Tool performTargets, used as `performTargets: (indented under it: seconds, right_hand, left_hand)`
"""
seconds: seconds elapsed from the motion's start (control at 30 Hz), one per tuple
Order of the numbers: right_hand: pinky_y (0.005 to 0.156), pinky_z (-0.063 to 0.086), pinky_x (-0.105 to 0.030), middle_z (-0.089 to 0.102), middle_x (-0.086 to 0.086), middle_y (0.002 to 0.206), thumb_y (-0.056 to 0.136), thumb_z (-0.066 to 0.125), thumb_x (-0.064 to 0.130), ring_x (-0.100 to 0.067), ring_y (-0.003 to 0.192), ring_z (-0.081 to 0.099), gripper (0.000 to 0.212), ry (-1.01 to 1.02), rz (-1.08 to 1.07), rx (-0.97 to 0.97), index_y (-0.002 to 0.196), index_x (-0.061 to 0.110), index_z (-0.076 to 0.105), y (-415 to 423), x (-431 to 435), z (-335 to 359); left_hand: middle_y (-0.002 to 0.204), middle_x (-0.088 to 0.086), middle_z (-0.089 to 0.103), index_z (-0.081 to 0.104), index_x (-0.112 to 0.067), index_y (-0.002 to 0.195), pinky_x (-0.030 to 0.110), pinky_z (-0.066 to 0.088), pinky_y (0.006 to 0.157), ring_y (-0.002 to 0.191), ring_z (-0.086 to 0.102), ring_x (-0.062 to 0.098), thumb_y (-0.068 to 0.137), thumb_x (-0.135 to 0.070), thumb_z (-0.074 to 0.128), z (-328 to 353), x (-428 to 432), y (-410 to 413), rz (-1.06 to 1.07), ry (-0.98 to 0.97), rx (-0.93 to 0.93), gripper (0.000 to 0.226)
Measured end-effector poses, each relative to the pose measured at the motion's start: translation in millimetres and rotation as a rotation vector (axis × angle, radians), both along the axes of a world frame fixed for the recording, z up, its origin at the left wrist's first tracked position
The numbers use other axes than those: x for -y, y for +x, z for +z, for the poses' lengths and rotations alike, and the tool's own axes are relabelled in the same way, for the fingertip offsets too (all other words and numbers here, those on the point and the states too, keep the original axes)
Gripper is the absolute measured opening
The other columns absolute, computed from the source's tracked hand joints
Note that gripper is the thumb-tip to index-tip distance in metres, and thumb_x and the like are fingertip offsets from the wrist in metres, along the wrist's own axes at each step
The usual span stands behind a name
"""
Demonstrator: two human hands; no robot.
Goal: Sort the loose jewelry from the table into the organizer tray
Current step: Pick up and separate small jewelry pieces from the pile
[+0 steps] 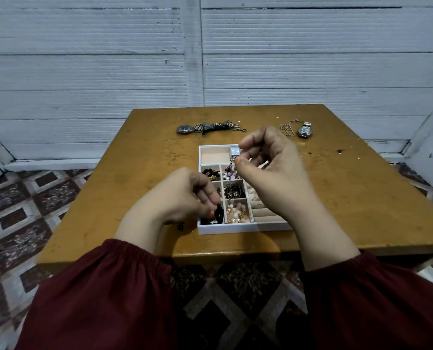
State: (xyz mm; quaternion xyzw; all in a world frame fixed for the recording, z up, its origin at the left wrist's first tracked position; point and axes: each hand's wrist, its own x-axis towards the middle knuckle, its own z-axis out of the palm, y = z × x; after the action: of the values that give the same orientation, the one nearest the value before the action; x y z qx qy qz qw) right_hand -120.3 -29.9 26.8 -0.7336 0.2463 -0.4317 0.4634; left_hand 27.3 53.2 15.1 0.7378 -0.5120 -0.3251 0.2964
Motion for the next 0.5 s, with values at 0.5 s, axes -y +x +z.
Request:
performTargets:
  seconds: [0.5]
  right_hand:
    - [0.059, 0.042, -0.020, 0.057, 0.008, 0.074, 0.080, 0.063, -0.004, -0.011, 0.063, 0.046, 0.026, 0.025, 0.103, -0.005, 0.085, 0.020, 0.056, -0.9, -1.2, -1.0]
  left_hand:
    - [0.075, 0.000, 0.064, 0.064, -0.016, 0.082, 0.007, 0.044, 0.055, 0.059, 0.057, -0.001, 0.080, 0.001, 0.070, -10.7, 3.6, 16.7, 0.379, -0.412, -0.099, 0.018]
